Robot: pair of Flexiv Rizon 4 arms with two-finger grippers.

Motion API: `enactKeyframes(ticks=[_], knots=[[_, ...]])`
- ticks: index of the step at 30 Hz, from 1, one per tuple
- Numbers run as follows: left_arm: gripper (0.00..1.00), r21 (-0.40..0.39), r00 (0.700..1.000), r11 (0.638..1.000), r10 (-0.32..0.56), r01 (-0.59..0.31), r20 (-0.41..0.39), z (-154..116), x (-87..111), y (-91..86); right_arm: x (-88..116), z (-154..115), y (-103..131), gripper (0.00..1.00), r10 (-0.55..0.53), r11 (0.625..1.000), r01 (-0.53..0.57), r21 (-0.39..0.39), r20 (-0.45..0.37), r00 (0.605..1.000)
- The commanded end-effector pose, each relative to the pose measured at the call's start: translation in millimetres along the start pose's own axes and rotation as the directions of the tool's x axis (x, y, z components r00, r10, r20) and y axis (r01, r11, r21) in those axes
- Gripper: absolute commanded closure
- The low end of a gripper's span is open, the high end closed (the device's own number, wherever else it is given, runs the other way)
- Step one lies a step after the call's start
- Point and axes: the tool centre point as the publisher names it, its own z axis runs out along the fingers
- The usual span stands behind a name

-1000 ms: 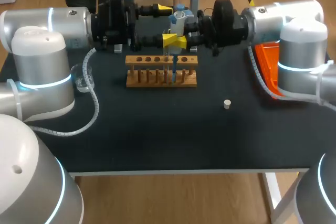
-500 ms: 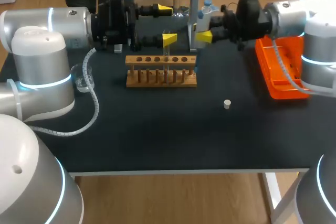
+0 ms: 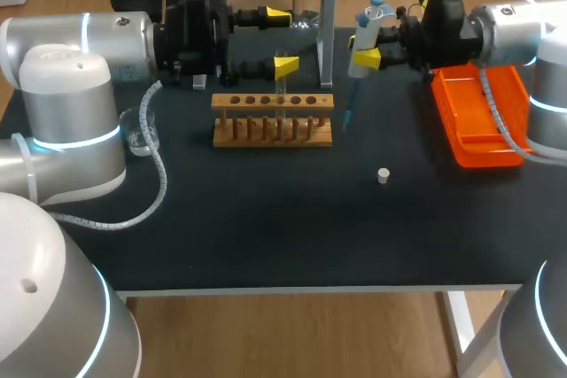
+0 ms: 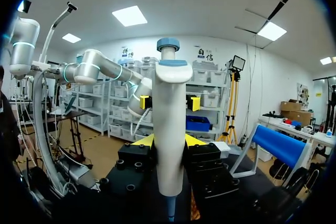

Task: Invert the test tube, pick up the pipette, mount the tip to pipette, aspirate from beaker and dispense into the tube, eject the tip, return the pipette, and cap with the stopper.

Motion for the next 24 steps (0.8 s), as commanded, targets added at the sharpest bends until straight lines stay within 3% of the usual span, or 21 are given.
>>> enactKeyframes(ticks=[1,12,24], knots=[[0.00,0.001,1.000,1.000,0.001,-0.001,-0.001,1,-0.8,0.6,0,-1,1,1.00,0.000,1.000,0.000,0.002,0.000,1.000],[0.00,0.001,1.000,1.000,0.001,-0.001,-0.001,1,-0.8,0.6,0,-1,1,1.00,0.000,1.000,0.000,0.002,0.000,1.000],[0.00,0.001,1.000,1.000,0.001,-0.001,-0.001,1,-0.8,0.6,-6,-88,16,1.00,-0.014,0.999,0.014,0.029,-0.018,1.000]])
